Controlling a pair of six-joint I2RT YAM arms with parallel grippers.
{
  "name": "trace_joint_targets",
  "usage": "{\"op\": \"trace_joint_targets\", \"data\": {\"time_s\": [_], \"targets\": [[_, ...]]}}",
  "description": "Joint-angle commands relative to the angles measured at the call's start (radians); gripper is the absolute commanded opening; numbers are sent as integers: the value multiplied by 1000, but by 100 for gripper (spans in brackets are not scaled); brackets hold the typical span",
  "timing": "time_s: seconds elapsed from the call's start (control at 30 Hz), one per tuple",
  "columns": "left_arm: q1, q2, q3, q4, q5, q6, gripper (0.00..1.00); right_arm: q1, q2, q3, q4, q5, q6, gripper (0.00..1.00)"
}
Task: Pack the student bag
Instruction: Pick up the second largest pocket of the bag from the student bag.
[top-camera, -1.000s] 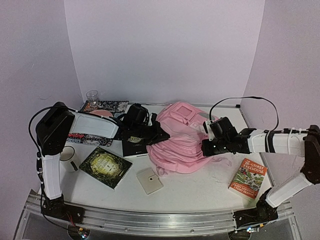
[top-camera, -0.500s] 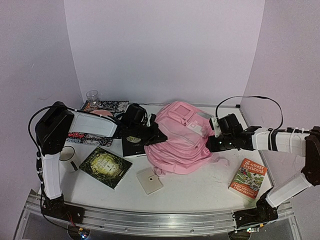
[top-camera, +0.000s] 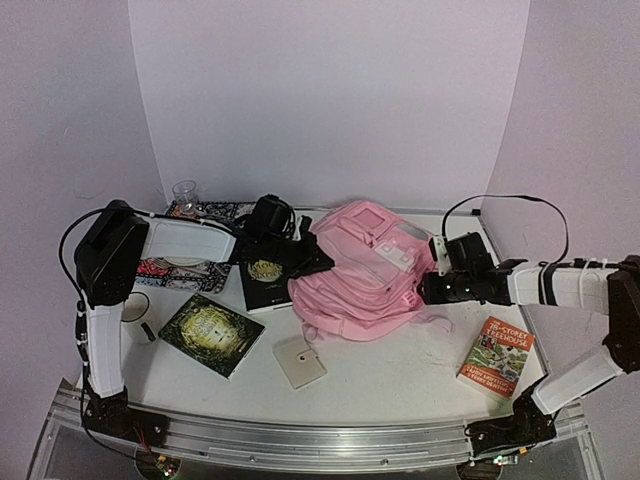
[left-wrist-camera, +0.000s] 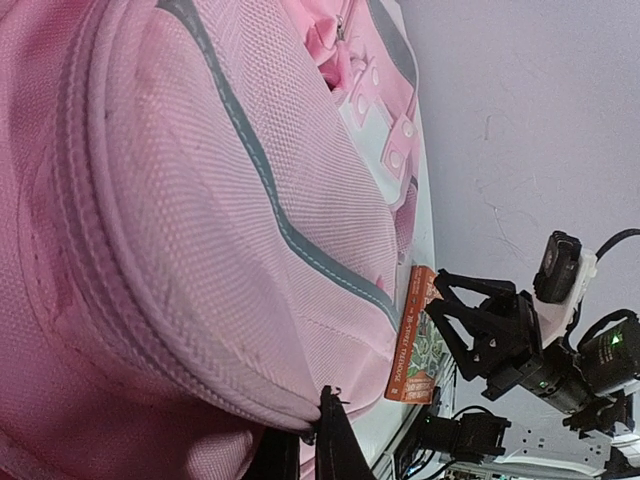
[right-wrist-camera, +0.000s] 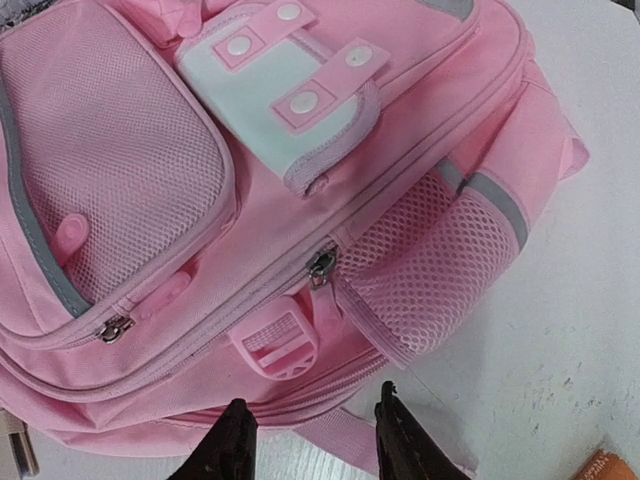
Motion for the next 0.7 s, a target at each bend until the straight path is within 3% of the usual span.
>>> {"op": "trace_joint_targets", "data": {"time_s": [0.0,0.37,0.67], "targets": [[13,-1,63,63,-11,29,3,-20,99,3,89,-15,-11,37],[14,3,54,62,-4,40,4,-39,243,53,148,-38,-28,30],[12,10,35,63,4,37,4,-59,223,61,180,-39,-16,27]]}}
